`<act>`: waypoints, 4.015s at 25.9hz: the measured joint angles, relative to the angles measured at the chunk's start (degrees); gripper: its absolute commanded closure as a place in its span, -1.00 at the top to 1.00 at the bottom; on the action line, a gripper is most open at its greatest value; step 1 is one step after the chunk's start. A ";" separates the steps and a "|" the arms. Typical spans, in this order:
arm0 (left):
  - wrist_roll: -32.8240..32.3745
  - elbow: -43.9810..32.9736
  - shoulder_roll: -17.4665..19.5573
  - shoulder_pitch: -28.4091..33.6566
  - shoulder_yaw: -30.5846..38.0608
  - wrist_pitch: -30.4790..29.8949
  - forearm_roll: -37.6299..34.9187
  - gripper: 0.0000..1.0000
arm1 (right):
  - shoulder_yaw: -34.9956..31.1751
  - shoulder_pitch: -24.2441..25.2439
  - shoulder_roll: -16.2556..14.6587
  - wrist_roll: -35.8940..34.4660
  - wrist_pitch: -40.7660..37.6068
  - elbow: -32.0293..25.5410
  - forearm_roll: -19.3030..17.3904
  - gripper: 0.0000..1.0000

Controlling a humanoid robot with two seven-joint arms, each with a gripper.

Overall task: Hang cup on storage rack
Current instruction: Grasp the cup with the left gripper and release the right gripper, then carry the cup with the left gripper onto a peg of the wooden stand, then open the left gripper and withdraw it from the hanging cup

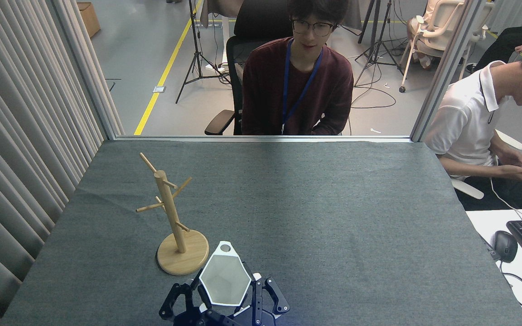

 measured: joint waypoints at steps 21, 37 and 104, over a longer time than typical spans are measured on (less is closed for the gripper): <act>-0.39 -0.42 0.22 -0.97 0.36 -1.23 0.08 -0.39 | 1.22 0.65 -0.12 -0.91 1.10 1.83 1.88 0.90; -0.01 -0.79 0.33 -1.79 0.37 0.71 0.08 -0.41 | -7.53 -3.00 0.92 -5.13 3.92 -4.96 -9.54 0.97; -1.29 26.07 0.44 -20.38 9.24 25.87 -19.27 1.00 | -33.24 0.66 -10.33 -3.71 4.88 7.84 -14.62 0.97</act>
